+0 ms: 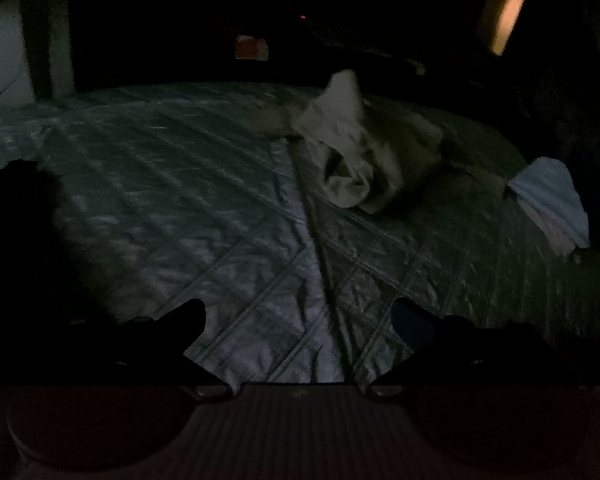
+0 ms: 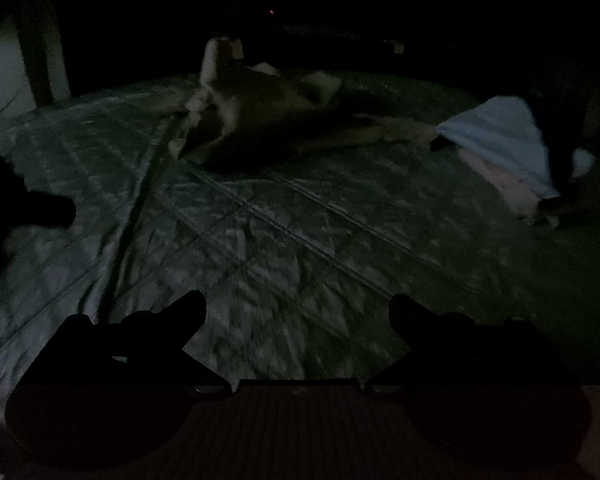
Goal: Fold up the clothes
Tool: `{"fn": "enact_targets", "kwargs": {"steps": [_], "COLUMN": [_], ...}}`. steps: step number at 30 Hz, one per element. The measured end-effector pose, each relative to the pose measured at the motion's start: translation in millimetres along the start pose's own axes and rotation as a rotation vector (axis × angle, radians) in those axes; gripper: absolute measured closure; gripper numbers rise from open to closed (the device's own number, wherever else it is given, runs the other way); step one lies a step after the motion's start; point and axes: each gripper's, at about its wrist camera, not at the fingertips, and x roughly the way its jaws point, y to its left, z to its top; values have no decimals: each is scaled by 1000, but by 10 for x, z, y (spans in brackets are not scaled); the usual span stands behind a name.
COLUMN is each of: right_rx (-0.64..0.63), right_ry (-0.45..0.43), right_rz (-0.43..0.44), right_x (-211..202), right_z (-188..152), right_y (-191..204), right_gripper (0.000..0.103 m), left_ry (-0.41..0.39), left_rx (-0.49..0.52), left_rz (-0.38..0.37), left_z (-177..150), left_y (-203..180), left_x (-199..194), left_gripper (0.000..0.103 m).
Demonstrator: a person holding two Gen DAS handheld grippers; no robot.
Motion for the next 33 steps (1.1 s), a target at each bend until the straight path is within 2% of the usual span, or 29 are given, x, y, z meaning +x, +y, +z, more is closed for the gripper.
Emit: {"fn": "enact_targets", "kwargs": {"steps": [4,6,10,12,13,15,16,17,18,20,21,22,27,30,33], "right_rx": [47,30,13,-5,-1,9,10,3,-2,-2,3,9,49,23,-21], "right_ry": [-8,-74,-154,-188,-202,-193,-186,-173,-158,-132,-125,-121,-91,-89,-105], "right_rz": [17,10,40,31,30,24,22,15,9,5,7,11,30,25,12], "right_x": [-111,-313,-872,-1110,-1174,-1191,-1195,-1211,-1204,-1172,-1166,-1164,-1113,-1072,-1090], "right_z": [-44,-128,-367,-492,-553,-582,-618,-645,-656,-659,-660,-650,-510,-403,-198], "right_y": [6,41,-116,-161,-202,-236,-265,-281,-290,-310,-316,-329,-324,-233,-131], "right_gripper": [2,2,1,0,0,0,0,0,0,0,0,0,0,0,1], "left_ry": [20,30,34,12,3,-28,-51,-70,-84,-105,-105,-97,-132,-139,-183], "left_rx": [0,-1,-17,-40,-44,5,45,85,125,190,198,202,194,161,117], "left_rz": [-4,-6,-21,-50,-74,-73,-63,-48,-29,13,12,5,36,40,60], "left_z": [-64,-96,-83,-136,-107,-174,-211,-216,-194,-86,-29,76,-35,-96,-160], "left_y": [49,73,148,164,221,141,152,147,127,35,116,178,192,273,298], "left_x": [-67,-100,-166,-347,-405,-575,-618,-654,-684,-656,-660,-667,-635,-628,-736], "left_gripper": [7,18,22,24,24,21,17,6,3,3,3,3,3,4,4]}}
